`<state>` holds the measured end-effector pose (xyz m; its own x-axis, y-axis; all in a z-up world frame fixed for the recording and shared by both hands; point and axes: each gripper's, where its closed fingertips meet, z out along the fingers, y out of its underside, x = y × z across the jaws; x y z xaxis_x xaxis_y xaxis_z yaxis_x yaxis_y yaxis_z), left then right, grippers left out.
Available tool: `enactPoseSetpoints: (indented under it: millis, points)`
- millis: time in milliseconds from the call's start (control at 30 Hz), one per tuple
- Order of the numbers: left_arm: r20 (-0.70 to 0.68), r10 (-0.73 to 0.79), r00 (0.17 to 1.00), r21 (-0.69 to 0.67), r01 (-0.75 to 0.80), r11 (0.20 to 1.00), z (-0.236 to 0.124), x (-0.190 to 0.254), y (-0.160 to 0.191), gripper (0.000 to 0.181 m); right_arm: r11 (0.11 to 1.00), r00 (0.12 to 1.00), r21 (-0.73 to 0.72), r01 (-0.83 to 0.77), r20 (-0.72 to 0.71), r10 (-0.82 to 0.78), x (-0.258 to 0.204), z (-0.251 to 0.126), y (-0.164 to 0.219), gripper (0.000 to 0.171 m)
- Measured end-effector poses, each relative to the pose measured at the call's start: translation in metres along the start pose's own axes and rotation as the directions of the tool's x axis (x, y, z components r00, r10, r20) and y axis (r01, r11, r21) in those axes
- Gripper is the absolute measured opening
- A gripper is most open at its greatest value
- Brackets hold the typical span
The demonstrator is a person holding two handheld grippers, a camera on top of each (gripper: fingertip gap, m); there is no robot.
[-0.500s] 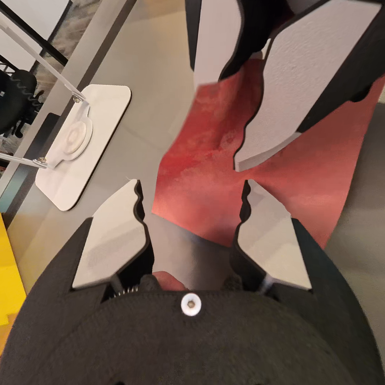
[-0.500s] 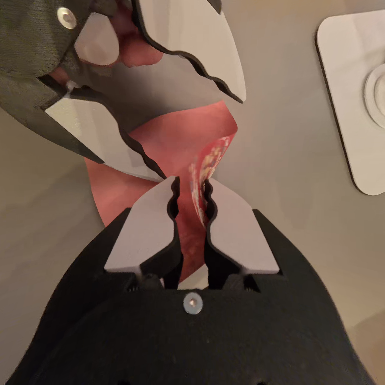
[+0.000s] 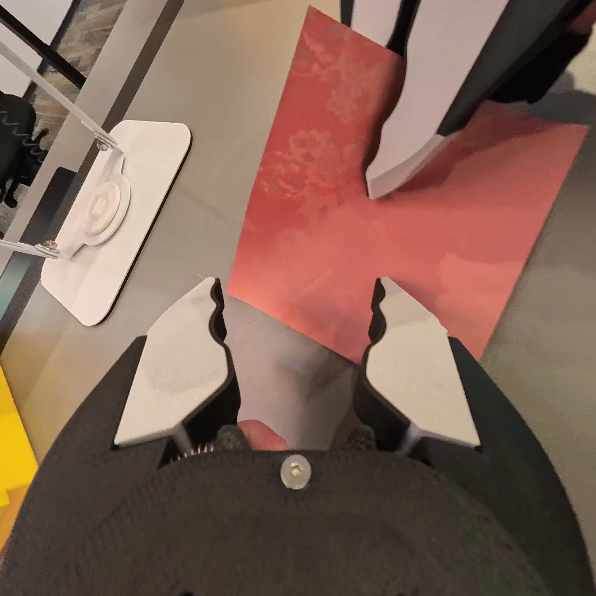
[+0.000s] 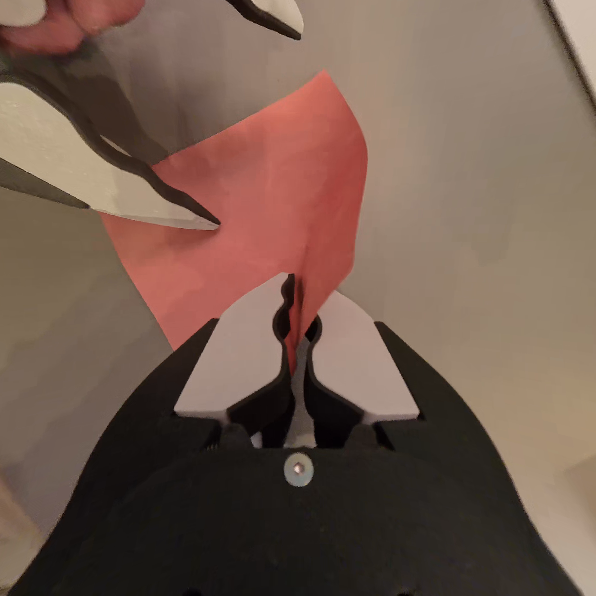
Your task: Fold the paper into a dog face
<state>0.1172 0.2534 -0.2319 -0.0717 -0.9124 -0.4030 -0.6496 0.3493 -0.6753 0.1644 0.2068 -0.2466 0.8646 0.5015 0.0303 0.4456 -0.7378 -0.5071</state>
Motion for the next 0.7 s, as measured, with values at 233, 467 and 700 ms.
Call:
enactPoseSetpoints:
  millis: [233,467,700]
  points:
    - [0.003,0.002,1.0,-0.005,-0.002,1.0,0.0,-0.001,0.001,0.09,0.945,0.924,-0.09,0.316,-0.197,-0.327,0.001,-0.002,-0.009,0.003]
    - [0.028,0.013,1.0,0.015,-0.013,1.0,-0.003,-0.001,0.0,0.088,0.934,0.921,-0.05,0.353,-0.158,-0.356,-0.018,-0.001,-0.019,0.005]
    - [0.005,0.106,0.994,0.06,-0.106,0.993,-0.015,-0.005,0.004,0.091,0.897,0.879,-0.031,0.441,-0.189,-0.438,-0.018,-0.002,-0.021,0.0]
